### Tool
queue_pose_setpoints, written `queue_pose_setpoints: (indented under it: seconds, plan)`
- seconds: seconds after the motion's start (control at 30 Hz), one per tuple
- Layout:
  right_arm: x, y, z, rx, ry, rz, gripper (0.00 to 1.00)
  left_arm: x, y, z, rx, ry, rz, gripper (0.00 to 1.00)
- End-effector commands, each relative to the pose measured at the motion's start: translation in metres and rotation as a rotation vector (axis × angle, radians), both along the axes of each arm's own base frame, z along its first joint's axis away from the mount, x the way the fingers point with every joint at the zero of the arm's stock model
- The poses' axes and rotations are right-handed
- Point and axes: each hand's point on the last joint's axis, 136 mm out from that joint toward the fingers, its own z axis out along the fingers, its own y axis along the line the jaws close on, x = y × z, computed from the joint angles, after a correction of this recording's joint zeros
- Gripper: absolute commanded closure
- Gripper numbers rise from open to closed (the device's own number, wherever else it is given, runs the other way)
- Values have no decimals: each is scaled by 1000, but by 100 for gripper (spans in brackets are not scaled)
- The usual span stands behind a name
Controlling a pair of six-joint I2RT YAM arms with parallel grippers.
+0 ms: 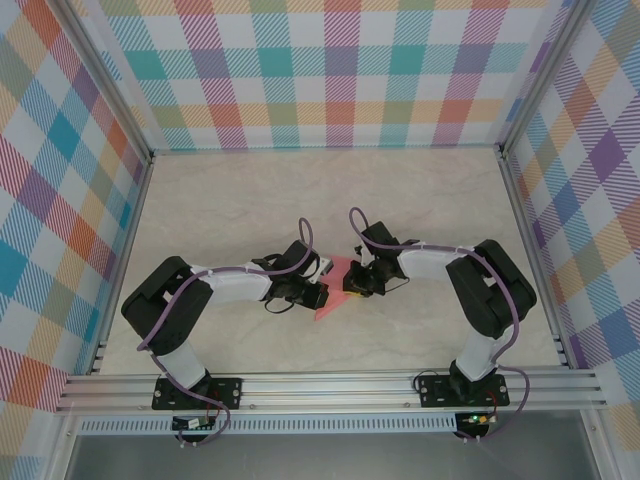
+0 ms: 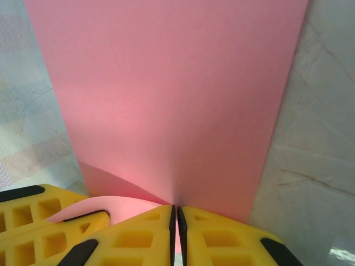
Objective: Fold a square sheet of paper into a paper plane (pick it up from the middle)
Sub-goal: Third fold the triangle at the center of the table.
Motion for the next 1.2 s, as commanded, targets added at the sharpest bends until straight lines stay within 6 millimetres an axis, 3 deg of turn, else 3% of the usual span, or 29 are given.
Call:
queue_pose_setpoints:
  seconds: [0.0, 0.13, 0.27, 0.5, 0.7, 0.8, 1.03, 1.17]
  plan:
    - [-12, -22, -13, -114, 39, -12, 86, -8, 21, -24, 111, 50, 9, 98]
    - [1, -8, 18, -33, -34, 4, 85, -8, 20, -24, 108, 52, 6, 98]
    - [12, 3, 35, 12, -74, 10, 85, -8, 20, -25, 107, 55, 6, 98]
    - [13, 13, 15, 44, -17, 14, 85, -8, 19, -24, 105, 53, 4, 98]
    - [-1, -6, -11, -45, 19, 0, 85, -8, 20, -23, 107, 51, 5, 98]
    - [-1, -14, -13, -91, 13, -3, 85, -8, 21, -23, 109, 51, 4, 98]
    - [12, 5, 37, 30, -76, 24, 84, -9, 21, -23, 107, 54, 4, 98]
    - [7, 23, 47, 144, -58, 49, 83, -9, 21, -22, 106, 52, 5, 98]
